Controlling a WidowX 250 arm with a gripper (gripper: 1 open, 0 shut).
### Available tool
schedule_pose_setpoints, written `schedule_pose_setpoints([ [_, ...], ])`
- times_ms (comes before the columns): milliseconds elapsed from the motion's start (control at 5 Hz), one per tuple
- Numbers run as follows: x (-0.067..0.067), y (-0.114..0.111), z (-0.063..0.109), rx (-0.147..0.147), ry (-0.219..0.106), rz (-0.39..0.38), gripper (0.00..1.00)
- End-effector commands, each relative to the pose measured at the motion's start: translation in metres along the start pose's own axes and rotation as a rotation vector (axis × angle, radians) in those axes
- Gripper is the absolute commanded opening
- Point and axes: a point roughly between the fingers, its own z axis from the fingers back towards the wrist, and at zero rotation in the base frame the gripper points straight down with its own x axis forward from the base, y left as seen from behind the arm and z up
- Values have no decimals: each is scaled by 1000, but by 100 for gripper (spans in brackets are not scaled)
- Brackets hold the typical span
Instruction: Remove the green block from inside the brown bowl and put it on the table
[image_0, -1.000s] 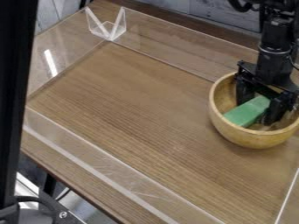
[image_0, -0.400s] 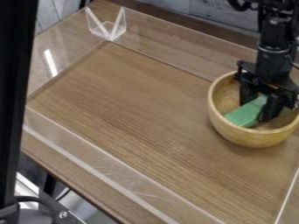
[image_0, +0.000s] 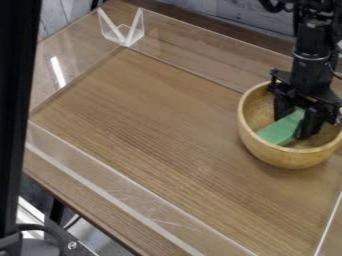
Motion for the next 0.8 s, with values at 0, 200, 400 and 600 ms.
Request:
schedule_pose_setpoints([
  [0,-7,19,6,11,-1,38,0],
  [200,-9,20,13,15,-7,42,0],
  [400,-11,20,18,19,-10,46,0],
  [600,-13,21,26,24,-18,51,0],
])
